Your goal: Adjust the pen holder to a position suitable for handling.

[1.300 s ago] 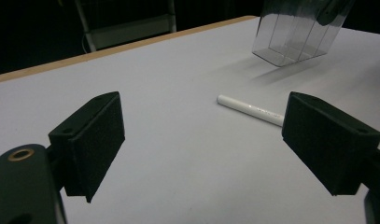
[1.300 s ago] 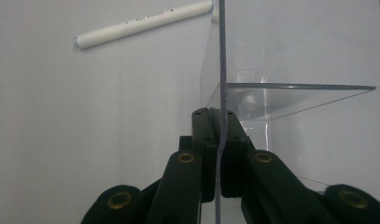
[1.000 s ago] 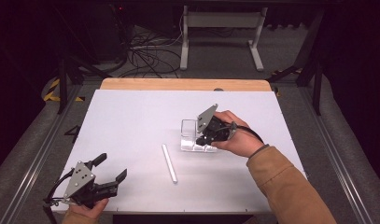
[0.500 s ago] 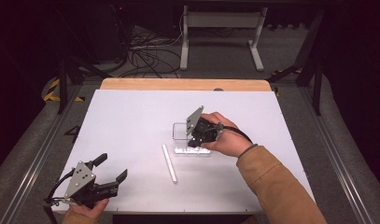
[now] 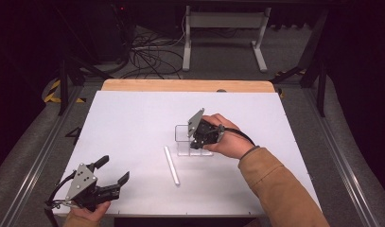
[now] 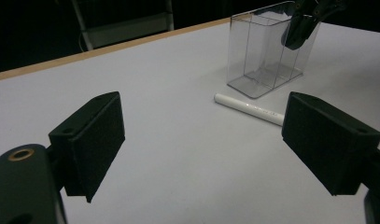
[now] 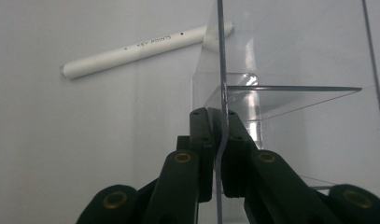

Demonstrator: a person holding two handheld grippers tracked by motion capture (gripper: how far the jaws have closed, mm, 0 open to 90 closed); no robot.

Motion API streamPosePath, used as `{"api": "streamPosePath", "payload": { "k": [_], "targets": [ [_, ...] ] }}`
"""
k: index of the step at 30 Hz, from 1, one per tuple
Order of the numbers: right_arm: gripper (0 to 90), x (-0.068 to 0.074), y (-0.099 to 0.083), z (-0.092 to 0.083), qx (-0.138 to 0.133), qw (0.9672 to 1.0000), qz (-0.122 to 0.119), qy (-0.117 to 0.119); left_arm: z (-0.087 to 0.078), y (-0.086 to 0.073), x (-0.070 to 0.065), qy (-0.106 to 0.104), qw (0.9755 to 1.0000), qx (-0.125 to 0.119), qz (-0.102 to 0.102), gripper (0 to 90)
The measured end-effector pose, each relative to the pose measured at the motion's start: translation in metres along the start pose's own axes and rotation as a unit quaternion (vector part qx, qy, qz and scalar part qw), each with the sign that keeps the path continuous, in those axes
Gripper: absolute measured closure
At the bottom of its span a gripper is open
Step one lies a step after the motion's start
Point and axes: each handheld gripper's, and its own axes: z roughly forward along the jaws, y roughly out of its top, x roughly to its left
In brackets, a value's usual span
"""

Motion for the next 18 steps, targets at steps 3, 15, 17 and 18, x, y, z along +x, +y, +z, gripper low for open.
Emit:
{"api": "streamPosePath", "payload": {
  "k": [3,15,17,18],
  "targets": [
    [85.6,-0.0008,-0.0006,-0.0009,-0.005,1.0000,-0.002,0.001,0.0001,0.0000,-0.0001,-0.001,1.0000,0.001,0.000,14.2],
    [86.0,0.0000,0.0002,-0.0008,-0.013,0.9998,0.017,-0.003,0.0003,0.0001,-0.0006,0.000,1.0000,0.001,0.002,14.2],
    [86.0,0.0000,0.0004,-0.0007,-0.014,0.9997,0.019,-0.005,0.0002,0.0001,-0.0005,0.000,1.0000,0.001,0.001,14.2],
    [86.0,0.0000,0.0004,-0.0006,-0.014,0.9997,0.021,-0.005,0.0003,0.0001,-0.0005,0.000,1.0000,0.001,0.001,14.2]
  ]
}}
